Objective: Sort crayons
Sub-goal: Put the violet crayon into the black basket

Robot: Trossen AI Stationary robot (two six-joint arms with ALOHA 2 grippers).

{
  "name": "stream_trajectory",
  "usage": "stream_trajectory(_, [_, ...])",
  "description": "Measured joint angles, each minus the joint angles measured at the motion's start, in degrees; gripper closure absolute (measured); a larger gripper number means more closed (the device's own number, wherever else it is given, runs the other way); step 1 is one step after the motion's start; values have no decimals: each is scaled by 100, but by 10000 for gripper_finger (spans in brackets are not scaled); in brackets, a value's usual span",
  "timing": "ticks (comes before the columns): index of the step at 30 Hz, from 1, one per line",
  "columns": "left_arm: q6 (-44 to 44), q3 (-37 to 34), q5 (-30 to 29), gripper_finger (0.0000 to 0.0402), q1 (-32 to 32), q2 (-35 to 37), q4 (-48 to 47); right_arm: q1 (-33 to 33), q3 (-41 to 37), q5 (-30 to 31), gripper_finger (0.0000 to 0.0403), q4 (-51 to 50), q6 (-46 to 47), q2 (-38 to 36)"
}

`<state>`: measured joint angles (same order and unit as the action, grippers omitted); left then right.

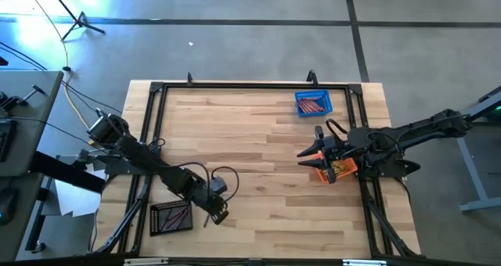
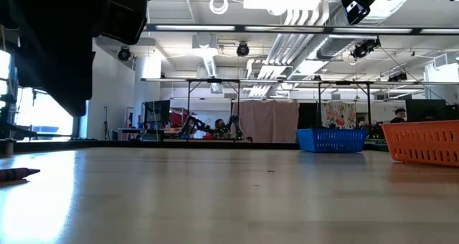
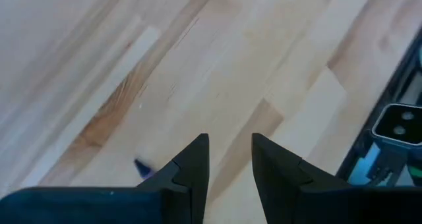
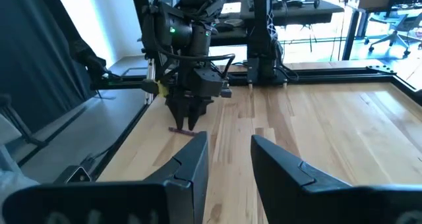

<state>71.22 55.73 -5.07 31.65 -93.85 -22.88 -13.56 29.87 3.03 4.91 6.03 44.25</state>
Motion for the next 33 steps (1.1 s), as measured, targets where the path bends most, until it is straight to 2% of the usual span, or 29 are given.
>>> stream_trajectory(6, [516, 2, -16, 300, 163, -6, -337, 0, 0, 0, 304, 0, -5, 0])
stream_trajectory(15, [446, 0, -272, 300, -27, -67, -617, 0, 0, 0, 304, -7, -5, 0])
stream_trajectory(23, [916, -5, 842, 300, -88, -618, -636, 0, 0, 0, 304, -11, -6, 0])
stream_trajectory(33, [984, -2, 967, 300, -88, -664, -708, 2, 2, 0, 304, -44, -7, 0])
